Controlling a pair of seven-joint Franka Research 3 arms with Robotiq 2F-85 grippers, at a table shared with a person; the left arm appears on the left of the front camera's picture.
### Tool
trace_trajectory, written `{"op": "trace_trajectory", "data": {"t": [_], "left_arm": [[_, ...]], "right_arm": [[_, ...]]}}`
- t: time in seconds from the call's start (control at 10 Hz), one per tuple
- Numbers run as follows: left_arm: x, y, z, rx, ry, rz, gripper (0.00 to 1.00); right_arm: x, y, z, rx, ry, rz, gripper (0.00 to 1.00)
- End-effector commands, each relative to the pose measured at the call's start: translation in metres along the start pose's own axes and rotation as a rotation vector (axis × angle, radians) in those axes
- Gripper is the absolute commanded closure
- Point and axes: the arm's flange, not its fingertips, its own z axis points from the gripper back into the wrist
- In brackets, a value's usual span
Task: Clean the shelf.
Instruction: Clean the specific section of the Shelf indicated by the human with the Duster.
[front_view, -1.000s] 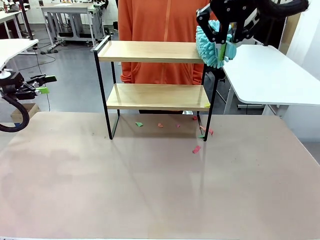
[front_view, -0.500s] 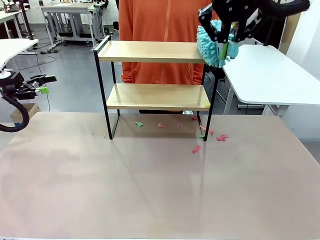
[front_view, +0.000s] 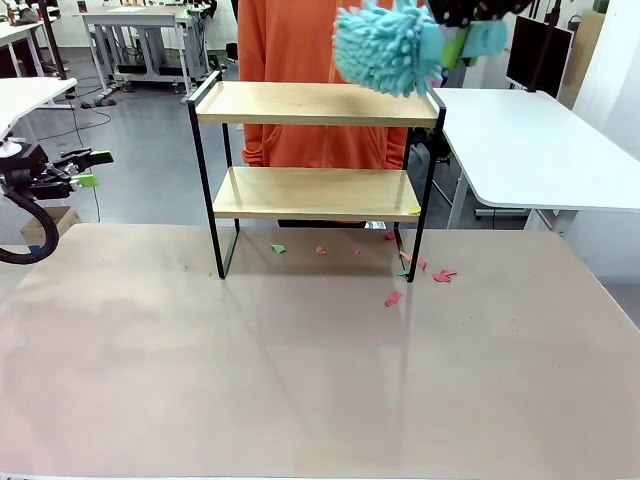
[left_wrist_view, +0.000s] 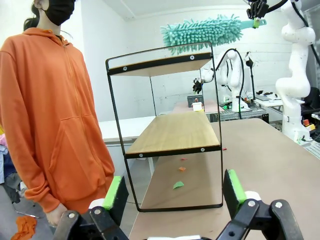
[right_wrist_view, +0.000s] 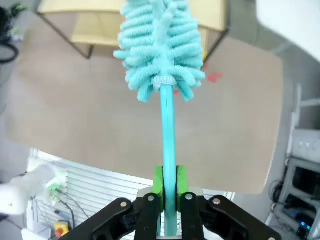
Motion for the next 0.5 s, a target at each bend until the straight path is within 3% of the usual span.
{"op": "trace_trajectory", "data": {"t": [0.0,0.4], "left_arm": [[0.003,-0.002,-0.001,-0.001,0.002,-0.014,0.0],[0.003,-0.002,-0.001,-0.001,0.002,-0.014,0.0]], "right_arm": [[-0.011,-0.007,0.002,0.149,0.007,0.175,0.87],[-0.04,0.006,0.001,0.369,0.068,0.529,0.87]]}}
